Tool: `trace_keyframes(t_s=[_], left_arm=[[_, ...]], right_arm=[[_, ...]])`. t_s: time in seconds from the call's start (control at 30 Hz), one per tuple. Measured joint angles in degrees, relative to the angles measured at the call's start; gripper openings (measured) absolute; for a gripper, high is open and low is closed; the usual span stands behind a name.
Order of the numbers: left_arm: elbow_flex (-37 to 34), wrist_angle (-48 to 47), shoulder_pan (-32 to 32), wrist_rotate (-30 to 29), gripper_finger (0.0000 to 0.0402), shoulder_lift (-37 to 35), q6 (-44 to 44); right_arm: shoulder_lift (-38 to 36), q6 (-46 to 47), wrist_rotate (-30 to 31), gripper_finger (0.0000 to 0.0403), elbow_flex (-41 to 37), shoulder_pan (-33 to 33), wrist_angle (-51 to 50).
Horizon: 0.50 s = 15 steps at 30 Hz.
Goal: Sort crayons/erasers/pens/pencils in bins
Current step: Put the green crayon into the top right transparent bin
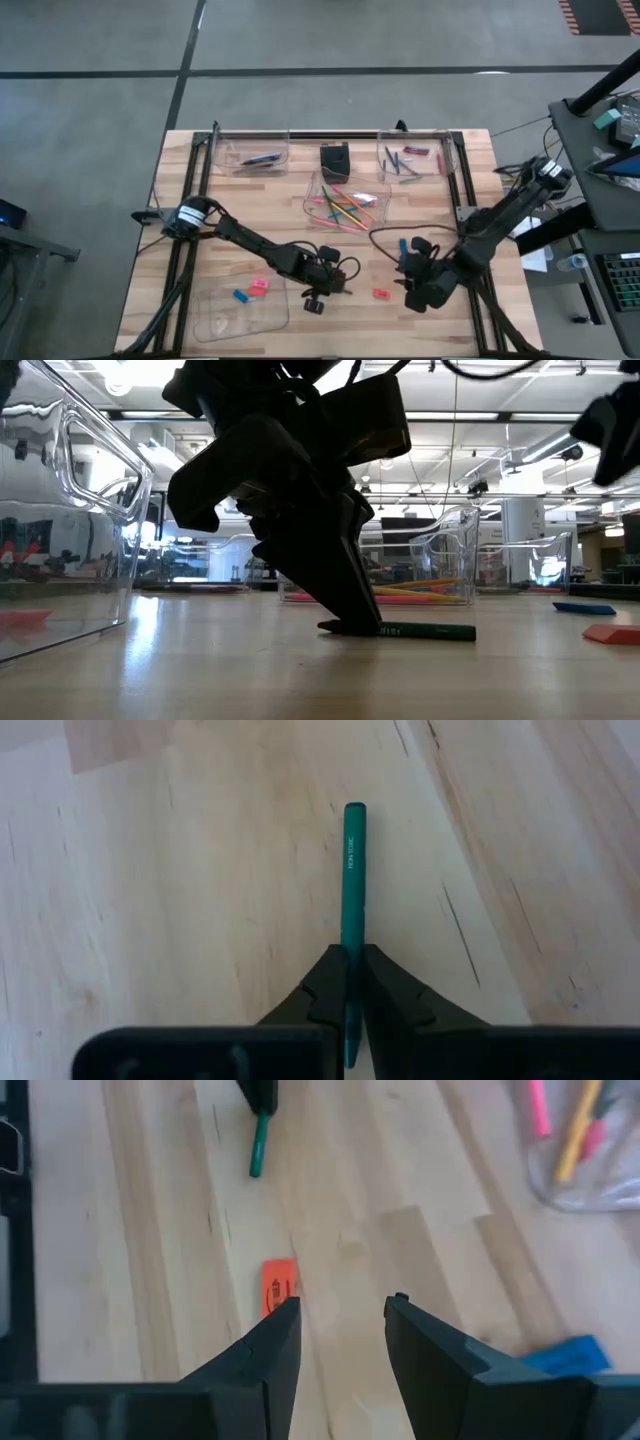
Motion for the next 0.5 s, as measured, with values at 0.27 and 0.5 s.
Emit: trace_keyframes(t_s=[0.27, 0.5], left_arm=[[0.6, -1.5, -0.2, -0.6, 0.0001, -2.3, 1.5], [0.7, -0.7, -0.4, -0.7, 0.0001, -3.1, 2.1]], right_arm=[[5.2, -3.1, -0.9, 0.0137, -6.3, 0.3, 13.4], [10.0, -4.8, -0.4, 0.0137, -6.4, 0.2, 19.3]])
